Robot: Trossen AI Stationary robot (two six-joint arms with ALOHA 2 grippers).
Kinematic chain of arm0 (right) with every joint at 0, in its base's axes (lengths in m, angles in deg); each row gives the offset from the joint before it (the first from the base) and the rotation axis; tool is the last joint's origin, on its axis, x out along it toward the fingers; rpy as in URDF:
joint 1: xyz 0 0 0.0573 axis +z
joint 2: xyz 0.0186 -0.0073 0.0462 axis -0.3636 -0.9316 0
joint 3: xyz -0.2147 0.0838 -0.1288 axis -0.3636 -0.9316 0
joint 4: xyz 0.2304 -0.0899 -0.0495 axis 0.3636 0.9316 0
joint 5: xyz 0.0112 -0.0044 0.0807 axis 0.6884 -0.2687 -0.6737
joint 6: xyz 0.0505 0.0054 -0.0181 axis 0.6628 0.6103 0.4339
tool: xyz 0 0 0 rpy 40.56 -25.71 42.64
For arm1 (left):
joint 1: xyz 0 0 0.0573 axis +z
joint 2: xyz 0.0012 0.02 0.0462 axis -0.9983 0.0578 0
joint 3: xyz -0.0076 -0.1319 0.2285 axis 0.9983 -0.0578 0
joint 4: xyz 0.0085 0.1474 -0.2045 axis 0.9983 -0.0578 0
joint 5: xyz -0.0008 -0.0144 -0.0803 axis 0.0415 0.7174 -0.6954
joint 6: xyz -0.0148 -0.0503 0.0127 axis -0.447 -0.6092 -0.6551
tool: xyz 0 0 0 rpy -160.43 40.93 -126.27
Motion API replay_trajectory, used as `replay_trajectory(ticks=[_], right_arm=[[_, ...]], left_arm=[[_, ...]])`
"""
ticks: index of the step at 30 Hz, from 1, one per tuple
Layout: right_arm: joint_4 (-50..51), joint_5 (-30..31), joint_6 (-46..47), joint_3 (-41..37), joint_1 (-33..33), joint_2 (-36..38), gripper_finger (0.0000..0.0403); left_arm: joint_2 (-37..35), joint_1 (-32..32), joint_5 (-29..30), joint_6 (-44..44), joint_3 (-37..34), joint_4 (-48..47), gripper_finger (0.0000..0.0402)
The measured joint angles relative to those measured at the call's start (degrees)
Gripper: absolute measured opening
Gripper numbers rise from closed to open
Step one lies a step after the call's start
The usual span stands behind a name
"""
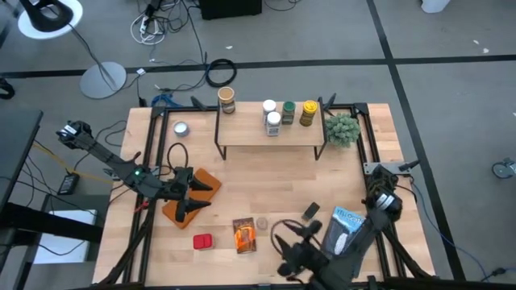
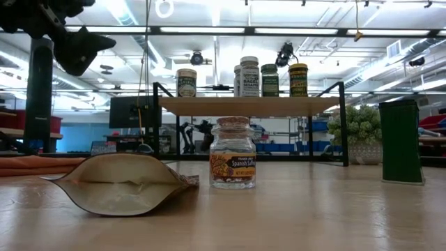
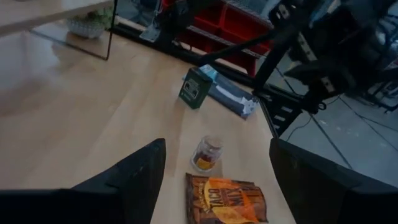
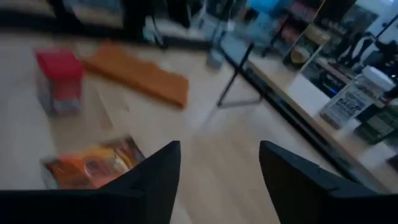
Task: Shelf spices
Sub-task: Put the red seasoning can on the shelf
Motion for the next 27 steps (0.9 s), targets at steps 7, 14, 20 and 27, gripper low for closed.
replay_trajectory(ticks=[7, 14, 20, 27], right_arm=[[0.6, 1.5, 32.2, -12.6, 2.2, 0.1, 0.0174], [-12.1, 1.0, 44.5, -25.5, 3.6, 3.1, 0.0115], [-15.5, -1.0, 38.7, -34.8, 3.4, 13.2, 0.0039], [-18.3, -0.9, 37.0, -52.5, 2.2, 31.1, 0.0004]], left_arm=[[0.2, 0.0, -1.5, -0.6, 0.0, 2.8, 0.0292], [0.2, 0.0, -1.6, -0.3, 0.0, 4.2, 0.0292], [0.2, 0.0, -1.2, -0.2, 0.0, 4.3, 0.0292], [0.2, 0.1, 0.4, -0.1, 0.0, 4.3, 0.0292]])
